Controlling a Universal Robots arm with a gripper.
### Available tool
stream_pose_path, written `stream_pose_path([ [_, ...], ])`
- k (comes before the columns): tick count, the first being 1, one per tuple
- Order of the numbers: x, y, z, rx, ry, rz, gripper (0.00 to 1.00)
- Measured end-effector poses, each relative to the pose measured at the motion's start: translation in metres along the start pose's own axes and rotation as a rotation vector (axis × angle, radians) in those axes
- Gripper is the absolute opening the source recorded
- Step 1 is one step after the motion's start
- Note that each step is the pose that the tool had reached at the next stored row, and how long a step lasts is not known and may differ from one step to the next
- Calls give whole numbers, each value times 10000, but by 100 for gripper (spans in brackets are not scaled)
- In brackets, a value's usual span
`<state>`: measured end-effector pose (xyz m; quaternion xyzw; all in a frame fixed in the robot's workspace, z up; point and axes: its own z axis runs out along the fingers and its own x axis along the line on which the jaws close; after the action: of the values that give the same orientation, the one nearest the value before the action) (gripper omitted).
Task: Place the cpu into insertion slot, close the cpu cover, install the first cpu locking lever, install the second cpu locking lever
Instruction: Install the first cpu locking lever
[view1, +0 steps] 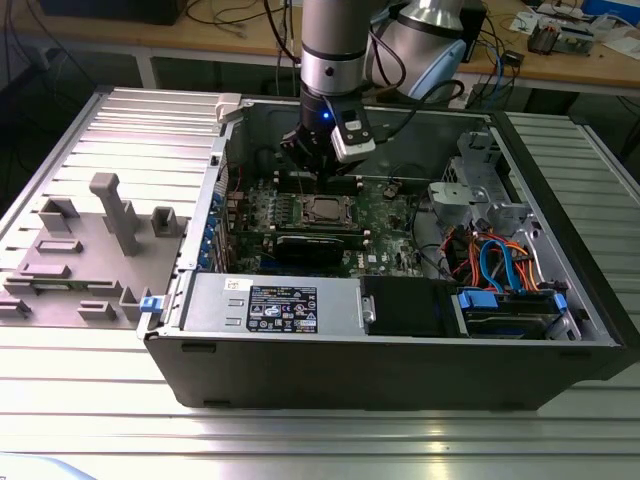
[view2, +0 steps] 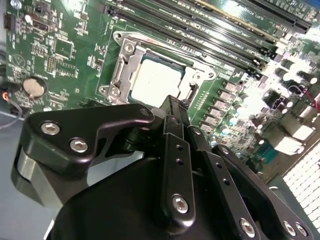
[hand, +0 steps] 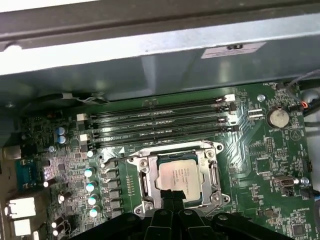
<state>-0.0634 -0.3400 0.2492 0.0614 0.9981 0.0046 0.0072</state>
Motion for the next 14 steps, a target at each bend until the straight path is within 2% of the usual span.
stream_pose_path([
  [3, 52, -6, -1, -3, 0, -87, 11],
  [5, 158, -19, -2, -4, -2, -107, 11],
  [6, 186, -23, -2, -6, -2, -119, 11],
  [12, 297, -36, -5, -6, -2, -213, 11],
  [14, 359, -44, -5, -7, -2, -251, 11],
])
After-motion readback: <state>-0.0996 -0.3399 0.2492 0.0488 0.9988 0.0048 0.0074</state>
